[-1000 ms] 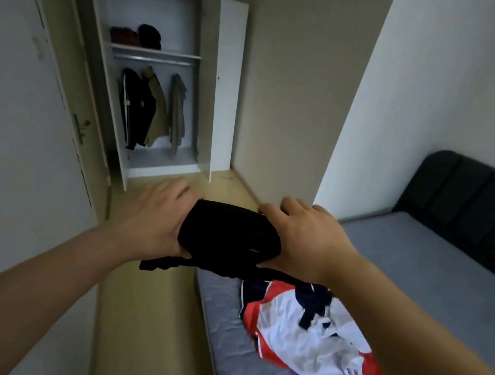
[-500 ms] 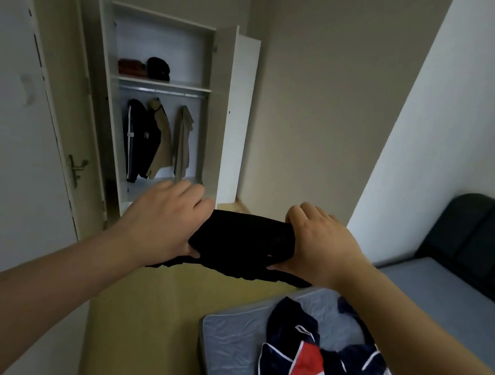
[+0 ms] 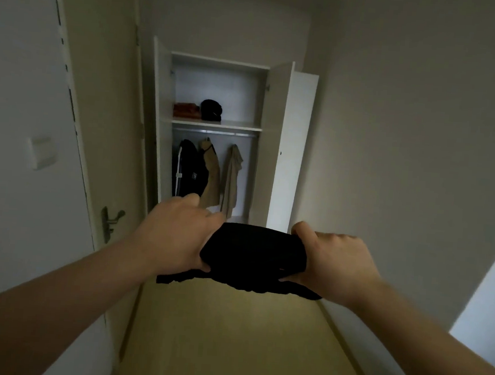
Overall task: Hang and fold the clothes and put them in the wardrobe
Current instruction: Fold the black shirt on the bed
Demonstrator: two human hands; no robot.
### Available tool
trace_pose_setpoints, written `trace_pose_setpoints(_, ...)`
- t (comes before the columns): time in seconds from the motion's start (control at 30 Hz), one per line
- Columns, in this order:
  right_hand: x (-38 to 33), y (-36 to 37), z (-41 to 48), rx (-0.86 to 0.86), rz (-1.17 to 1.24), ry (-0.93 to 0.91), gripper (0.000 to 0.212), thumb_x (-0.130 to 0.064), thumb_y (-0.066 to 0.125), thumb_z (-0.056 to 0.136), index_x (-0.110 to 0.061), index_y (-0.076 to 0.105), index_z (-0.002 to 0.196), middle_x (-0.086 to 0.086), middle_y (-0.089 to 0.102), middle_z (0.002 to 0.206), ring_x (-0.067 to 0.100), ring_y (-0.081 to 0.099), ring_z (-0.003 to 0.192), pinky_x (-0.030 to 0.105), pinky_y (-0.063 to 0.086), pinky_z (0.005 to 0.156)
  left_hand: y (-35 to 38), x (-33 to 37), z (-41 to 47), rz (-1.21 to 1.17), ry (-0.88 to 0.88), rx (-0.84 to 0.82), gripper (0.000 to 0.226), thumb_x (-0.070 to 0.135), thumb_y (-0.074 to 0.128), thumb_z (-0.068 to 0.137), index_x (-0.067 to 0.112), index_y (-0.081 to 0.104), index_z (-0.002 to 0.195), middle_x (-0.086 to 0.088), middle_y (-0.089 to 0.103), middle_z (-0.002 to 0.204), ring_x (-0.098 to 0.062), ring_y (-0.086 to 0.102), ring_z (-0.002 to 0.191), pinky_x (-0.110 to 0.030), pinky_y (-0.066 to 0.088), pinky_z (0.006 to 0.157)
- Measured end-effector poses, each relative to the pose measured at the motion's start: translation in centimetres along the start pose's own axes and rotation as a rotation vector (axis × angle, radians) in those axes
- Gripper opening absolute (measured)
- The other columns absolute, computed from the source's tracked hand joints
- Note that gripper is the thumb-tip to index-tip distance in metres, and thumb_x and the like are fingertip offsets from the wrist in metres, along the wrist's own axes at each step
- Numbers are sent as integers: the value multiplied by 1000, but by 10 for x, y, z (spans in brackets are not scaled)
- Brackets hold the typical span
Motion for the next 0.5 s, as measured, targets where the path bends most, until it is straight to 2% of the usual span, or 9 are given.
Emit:
trace_pose_setpoints(0.07,4,15,44,46,-5,-34,62,-84,51,75,-32,51,107,-13,56,65,10,41,47,20,26,47,17,-25,22,-6,-4,24,58,66,86,49,27,64,86,10,60,64,-13,44,67,-27,35,53)
trace_pose_setpoints(0.13,6,34,85,56,6,-55,60,-83,54,75,-31,59,105,-13,58,65,10,40,46,19,28,49,36,-52,44,-10,-14,38,57,60,92,44,25,69,83,8,58,59,-16,48,65,-27,35,55)
trace_pose_setpoints(0.2,5,57,129,60,21,-95,59,-81,55,78,-31,59,109,-12,60,69,10,50,50,21,36,50,62,-83,65,-5,-32,26,54,59,92,45,26,72,82,9,58,60,-15,49,67,-27,33,59)
trace_pose_setpoints(0.3,5,91,195,78,6,-128,58,-80,53,81,-32,57,113,-11,62,75,13,59,58,25,49,54,112,-132,96,-16,-91,-9,50,61,85,58,29,71,93,8,65,75,-13,58,77,-29,45,67)
trace_pose_setpoints(0.43,5,133,286,81,-38,-132,59,-81,45,85,-34,51,120,-10,64,82,12,62,65,23,47,59,172,-202,147,-50,-161,21,47,62,79,70,31,68,104,11,69,84,-10,64,73,-31,55,65)
trace_pose_setpoints(0.5,9,150,332,104,-40,-115,61,-81,44,85,-34,50,122,-10,65,86,13,62,68,24,48,62,198,-237,179,-35,-147,32,52,59,85,65,28,71,105,8,70,82,-12,66,68,-31,56,59)
Point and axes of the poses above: each hand's wrist, its own z-axis towards the middle knuckle, its own y-axis out of the palm, x = y × z, the point moved 5 cm from there along z, towards the middle knuckle
